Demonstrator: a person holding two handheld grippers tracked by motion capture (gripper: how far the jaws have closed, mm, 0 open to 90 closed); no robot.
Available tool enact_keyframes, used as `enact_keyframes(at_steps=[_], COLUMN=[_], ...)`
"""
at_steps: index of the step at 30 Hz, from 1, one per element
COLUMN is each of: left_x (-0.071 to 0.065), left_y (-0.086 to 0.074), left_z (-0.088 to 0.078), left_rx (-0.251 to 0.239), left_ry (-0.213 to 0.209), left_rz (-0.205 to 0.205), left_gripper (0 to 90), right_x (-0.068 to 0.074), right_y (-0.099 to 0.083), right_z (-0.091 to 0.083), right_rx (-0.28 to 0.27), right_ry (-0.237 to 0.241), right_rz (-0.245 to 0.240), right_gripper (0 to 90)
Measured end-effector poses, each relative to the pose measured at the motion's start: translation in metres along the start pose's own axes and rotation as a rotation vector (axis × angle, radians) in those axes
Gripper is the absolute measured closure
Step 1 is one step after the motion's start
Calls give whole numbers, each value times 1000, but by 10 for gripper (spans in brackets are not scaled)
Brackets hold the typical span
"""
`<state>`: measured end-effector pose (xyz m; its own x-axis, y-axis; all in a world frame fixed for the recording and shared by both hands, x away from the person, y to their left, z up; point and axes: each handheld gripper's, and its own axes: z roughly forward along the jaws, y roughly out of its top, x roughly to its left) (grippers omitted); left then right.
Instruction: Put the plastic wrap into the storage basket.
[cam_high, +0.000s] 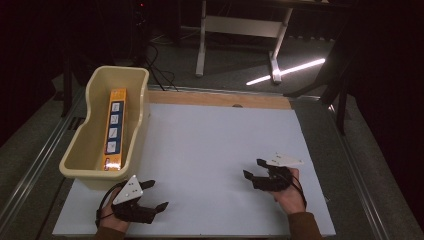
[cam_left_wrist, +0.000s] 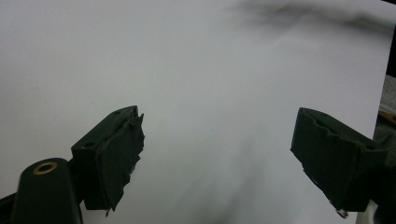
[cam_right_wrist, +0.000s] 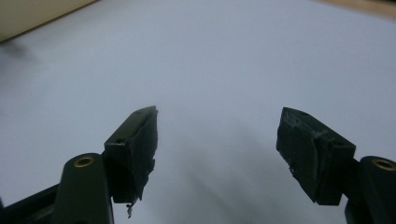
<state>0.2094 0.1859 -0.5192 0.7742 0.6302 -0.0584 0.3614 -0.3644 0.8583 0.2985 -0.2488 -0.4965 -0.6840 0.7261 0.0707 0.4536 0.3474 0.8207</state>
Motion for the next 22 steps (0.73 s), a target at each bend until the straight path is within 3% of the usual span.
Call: enact_keyframes(at_steps=[2,5,9,13,22], left_x=[-1,-2,-2,-2,-3], left_y=[1,2,2,2,3], left_z=[1,1,1,0,-1], left_rx=[-6,-2,-10,-15,-24], left_ry=[-5,-6,-7,2,9], left_rz=[4,12,9,10,10], left_gripper=[162,161,160,159,159], right_x=[-1,1,11,14,3], right_y=[-8,-12,-14,-13,-17], right_z=[-6,-19,-31,-36,-39], right_rx=[21,-28,-84,-118,-142], right_ry=[-3,10,11,12,-16], right_rz=[-30,-38,-104,-138,-99], right_gripper=[265,244,213,200,191])
